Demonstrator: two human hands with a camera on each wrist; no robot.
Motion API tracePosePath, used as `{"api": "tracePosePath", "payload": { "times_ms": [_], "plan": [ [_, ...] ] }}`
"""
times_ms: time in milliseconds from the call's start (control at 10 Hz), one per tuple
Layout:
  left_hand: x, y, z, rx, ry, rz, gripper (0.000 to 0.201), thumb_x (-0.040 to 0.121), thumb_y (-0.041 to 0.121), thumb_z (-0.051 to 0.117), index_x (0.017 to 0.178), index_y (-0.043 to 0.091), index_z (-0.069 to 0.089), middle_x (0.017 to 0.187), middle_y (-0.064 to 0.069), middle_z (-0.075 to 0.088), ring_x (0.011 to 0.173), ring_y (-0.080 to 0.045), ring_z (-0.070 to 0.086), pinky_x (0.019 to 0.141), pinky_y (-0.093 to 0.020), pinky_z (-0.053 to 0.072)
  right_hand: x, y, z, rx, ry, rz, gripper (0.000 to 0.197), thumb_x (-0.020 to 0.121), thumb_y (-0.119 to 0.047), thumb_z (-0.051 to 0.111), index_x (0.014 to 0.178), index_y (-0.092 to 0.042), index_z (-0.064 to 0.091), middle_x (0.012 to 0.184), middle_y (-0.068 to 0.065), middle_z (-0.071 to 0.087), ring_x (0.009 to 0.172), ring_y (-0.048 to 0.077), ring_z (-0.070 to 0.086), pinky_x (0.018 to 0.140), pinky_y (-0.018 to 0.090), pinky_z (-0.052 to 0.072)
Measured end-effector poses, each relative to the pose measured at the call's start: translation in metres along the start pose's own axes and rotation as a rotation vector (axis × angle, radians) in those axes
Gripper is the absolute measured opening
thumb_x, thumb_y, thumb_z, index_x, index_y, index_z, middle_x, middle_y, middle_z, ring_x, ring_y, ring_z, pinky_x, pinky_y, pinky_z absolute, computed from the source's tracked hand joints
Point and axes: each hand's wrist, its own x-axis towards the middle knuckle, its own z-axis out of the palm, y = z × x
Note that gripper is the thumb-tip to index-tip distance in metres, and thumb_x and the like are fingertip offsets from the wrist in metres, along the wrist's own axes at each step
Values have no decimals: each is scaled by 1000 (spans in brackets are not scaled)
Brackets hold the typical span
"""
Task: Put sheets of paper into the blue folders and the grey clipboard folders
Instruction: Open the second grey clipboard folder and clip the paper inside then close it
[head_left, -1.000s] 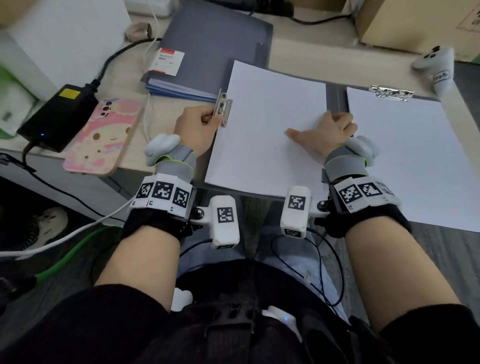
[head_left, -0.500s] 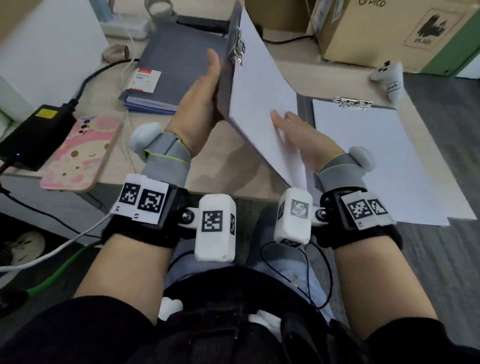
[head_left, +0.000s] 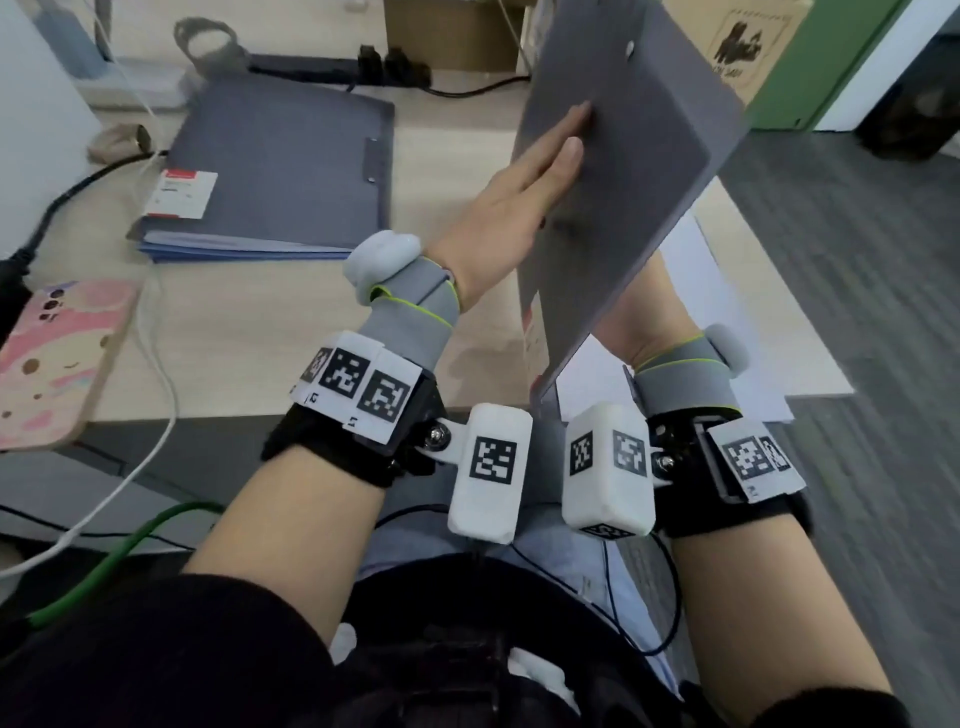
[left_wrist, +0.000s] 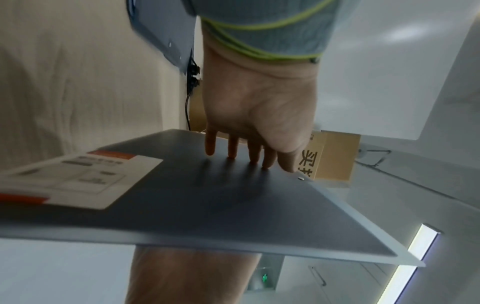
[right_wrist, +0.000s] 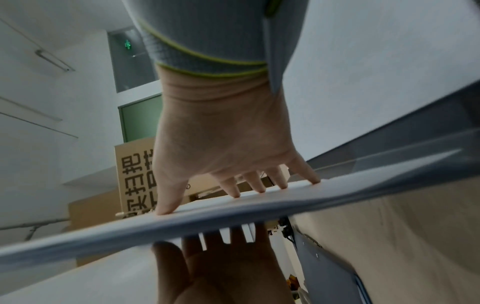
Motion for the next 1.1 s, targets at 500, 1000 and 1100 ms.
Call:
{"api": "tracePosePath", "payload": {
  "times_ms": [500,1000,1100],
  "plan": [
    [27,-43,66,205,-24,-244,30,95,22,52,121,10,61,122,1,59,107,-5,53,88,-15,41,-24,7,-95,591,530,-451,38,97,-48,29,95,-24,59,92,-6,66,96,17,59,84,25,47],
    [24,-85,57,611,252,-403,52,75,26,60,126,15,57,144,-10,42,135,-30,37,112,-35,32,-34,44,-149,-179,1391,-417,23,73,-14,51,83,-15,71,79,7,64,64,11,54,62,17,42],
    [10,-87,51,708,315,-533,49,83,42,60,121,12,56,154,-12,20,144,-30,12,115,-42,19,-33,44,-152,-364,1340,-289,28,73,-18,53,93,-12,72,98,9,71,85,18,63,71,19,44]
  ]
}}
